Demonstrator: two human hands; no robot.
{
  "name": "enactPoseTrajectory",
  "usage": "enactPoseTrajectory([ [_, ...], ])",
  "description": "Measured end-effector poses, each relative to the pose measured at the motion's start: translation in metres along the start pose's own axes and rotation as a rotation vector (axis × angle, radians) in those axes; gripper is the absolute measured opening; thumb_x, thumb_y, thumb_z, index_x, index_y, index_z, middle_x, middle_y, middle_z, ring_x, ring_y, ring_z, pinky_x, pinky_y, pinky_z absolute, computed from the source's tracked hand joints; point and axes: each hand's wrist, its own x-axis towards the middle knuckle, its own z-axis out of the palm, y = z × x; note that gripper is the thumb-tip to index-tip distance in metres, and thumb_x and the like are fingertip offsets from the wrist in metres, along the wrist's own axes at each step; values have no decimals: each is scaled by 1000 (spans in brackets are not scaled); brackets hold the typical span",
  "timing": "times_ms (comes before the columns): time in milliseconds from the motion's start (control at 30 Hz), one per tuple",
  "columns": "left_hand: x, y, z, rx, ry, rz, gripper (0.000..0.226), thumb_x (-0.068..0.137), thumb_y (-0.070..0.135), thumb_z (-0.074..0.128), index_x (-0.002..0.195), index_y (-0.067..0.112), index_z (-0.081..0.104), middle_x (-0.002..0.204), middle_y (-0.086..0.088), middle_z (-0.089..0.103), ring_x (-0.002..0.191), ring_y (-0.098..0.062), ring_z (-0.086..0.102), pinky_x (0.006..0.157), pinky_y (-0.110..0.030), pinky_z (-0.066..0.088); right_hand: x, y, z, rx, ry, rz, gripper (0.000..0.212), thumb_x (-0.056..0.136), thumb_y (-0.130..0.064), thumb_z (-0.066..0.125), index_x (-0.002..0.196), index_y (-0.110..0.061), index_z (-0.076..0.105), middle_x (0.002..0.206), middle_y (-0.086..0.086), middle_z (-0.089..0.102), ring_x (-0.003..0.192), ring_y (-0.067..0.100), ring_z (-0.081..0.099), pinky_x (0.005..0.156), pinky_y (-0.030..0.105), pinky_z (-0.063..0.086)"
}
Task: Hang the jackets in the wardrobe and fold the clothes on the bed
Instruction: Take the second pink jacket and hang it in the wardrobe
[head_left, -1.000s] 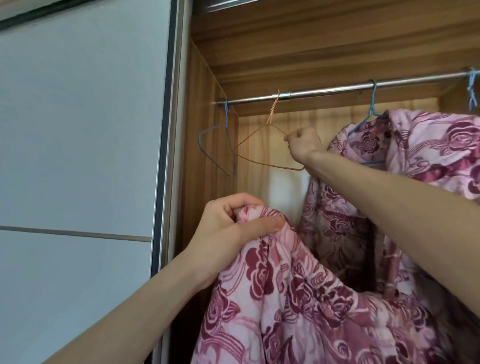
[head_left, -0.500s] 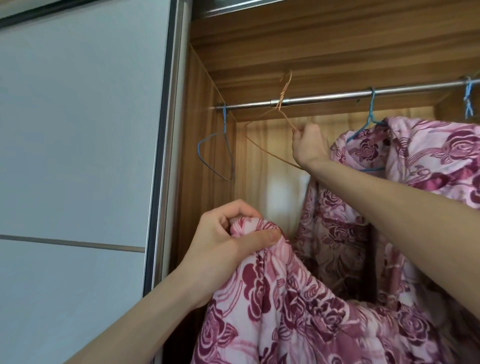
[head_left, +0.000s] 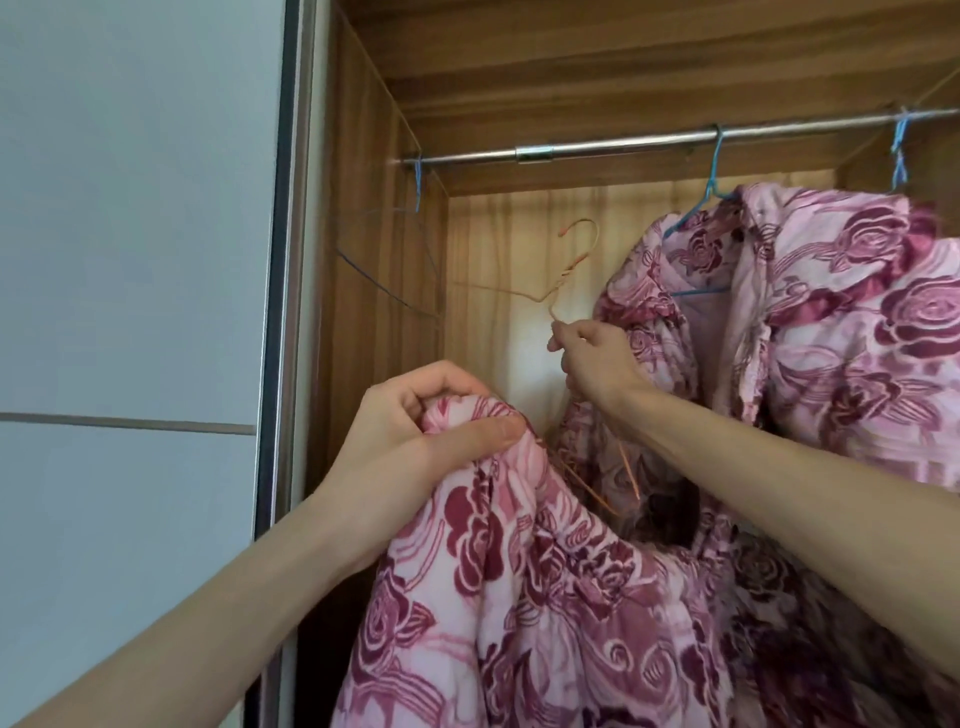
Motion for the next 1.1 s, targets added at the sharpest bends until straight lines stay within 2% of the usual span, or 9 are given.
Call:
enactPoseTrajectory([
  [167, -15, -8, -5, 21, 13, 14, 27, 70, 7, 92, 85, 1, 69, 79, -14, 70, 72, -22, 69, 65, -28, 57, -33, 0, -6, 83, -8, -95, 34, 97, -40, 68, 86, -11, 54, 53, 3, 47, 37, 16, 46, 42, 19, 39],
  [333, -26, -17, -3, 49, -3, 1, 25, 71, 13, 86, 86, 2, 70, 80, -14, 71, 74, -25, 69, 66, -29, 57, -42, 8, -18, 65, 22, -71, 23, 103, -23, 58, 84, -14, 68, 59, 5, 41, 39, 12, 31, 44, 20, 25],
  [500, -39, -22, 0, 57, -27, 8, 24, 70, 8, 91, 81, 8, 70, 77, -8, 71, 71, -19, 70, 62, -25, 56, -65, 13, -49, 392, -246, 38, 24, 107, -31, 53, 99, -19, 71, 58, -11, 27, 47, 3, 17, 39, 15, 14],
  [667, -50, -33, 6, 73, -45, 29, 14, 68, 13, 83, 74, 17, 71, 72, -3, 69, 65, -13, 67, 59, -21, 53, -83, 3, -74, 815, -363, 170, 32, 97, -40, 51, 75, -22, 65, 47, -12, 19, 39, 3, 12, 32, 15, 10],
  [800, -54, -39, 5, 133, -47, 47, 27, 66, 20, 97, 75, 21, 72, 73, -4, 68, 67, -15, 66, 61, -24, 54, -85, -11, -95, 975, -406, 150, 37, 94, -40, 51, 65, -23, 65, 56, -9, 9, 45, 8, 6, 31, 17, 10],
  [867, -53, -41, 6, 143, -56, 49, 26, 64, 26, 94, 76, 20, 72, 74, -5, 68, 67, -18, 66, 61, -26, 54, -87, -13, -101, 1042, -423, 147, 36, 94, -39, 51, 66, -23, 66, 57, -9, 10, 44, 8, 8, 32, 20, 8],
  [967, -52, -43, 11, 129, -40, 68, 28, 58, 18, 95, 73, 19, 71, 72, -3, 67, 66, -15, 65, 60, -23, 54, -100, -10, -100, 986, -492, 194, 37, 95, -38, 49, 64, -24, 64, 58, -8, 10, 45, 8, 7, 34, 20, 5],
  [1033, -49, -46, 11, 88, 3, 69, 21, 60, 25, 87, 72, 18, 71, 70, -2, 66, 64, -12, 64, 59, -20, 53, -112, -4, -96, 881, -554, 243, 37, 94, -39, 49, 63, -24, 62, 59, -8, 9, 46, 7, 6, 36, 19, 2],
  [1100, -49, -50, 9, 93, 40, 70, 33, 59, 36, 92, 75, 16, 71, 72, -4, 67, 66, -13, 64, 61, -20, 53, -123, 4, -93, 780, -585, 289, 38, 94, -40, 49, 63, -24, 62, 60, -9, 9, 47, 6, 5, 36, 17, 3],
])
